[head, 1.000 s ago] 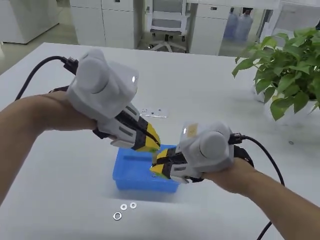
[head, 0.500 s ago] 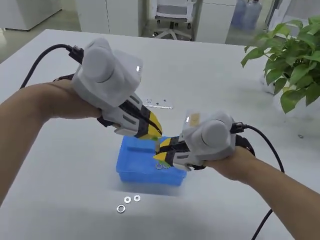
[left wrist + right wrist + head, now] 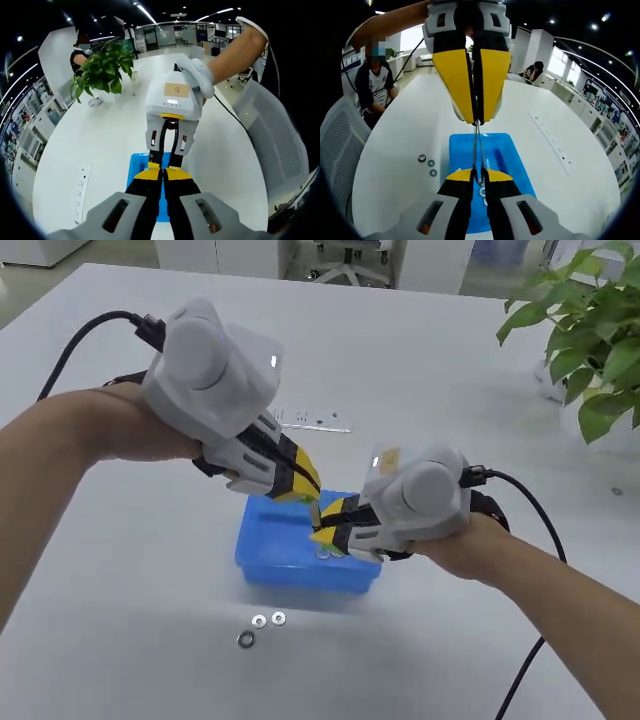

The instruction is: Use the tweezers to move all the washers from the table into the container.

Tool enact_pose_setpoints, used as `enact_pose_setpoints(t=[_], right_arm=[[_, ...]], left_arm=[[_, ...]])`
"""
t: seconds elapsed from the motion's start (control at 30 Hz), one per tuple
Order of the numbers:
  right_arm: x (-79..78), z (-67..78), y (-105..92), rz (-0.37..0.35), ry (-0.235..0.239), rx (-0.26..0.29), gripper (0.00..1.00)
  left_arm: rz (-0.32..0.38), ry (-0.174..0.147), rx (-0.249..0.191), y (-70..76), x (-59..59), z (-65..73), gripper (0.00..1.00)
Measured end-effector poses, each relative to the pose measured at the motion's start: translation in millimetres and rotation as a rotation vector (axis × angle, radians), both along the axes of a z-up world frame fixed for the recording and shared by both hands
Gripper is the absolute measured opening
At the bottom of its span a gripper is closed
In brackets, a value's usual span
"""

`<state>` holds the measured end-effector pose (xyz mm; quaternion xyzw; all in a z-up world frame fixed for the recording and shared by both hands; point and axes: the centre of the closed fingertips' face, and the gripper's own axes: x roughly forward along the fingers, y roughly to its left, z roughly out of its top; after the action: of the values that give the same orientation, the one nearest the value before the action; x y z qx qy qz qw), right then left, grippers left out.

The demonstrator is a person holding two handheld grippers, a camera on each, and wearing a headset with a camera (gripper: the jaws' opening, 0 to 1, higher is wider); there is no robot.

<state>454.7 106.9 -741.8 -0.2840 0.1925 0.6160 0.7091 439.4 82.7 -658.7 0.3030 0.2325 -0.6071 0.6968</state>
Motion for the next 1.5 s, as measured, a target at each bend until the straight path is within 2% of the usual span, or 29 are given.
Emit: enact_pose_setpoints(t=[0.77, 1.27, 1.5], right_arm=[[9.0, -33.8, 7.0, 0.027, 0.059, -0.038, 0.10], [9.2, -39.0, 9.0, 0.034, 0.073, -0.046, 0.11], [8.6, -32.3, 8.6, 0.028, 0.063, -0.038, 0.11]], left_arm=[[0.012, 0.044, 0.013, 6.0, 14.1, -32.5, 0.05], [0.013, 0.047, 0.016, 7.5, 15.6, -37.0, 0.05], [0.016, 0.038, 0.009, 6.9, 13.6, -29.2, 0.05]])
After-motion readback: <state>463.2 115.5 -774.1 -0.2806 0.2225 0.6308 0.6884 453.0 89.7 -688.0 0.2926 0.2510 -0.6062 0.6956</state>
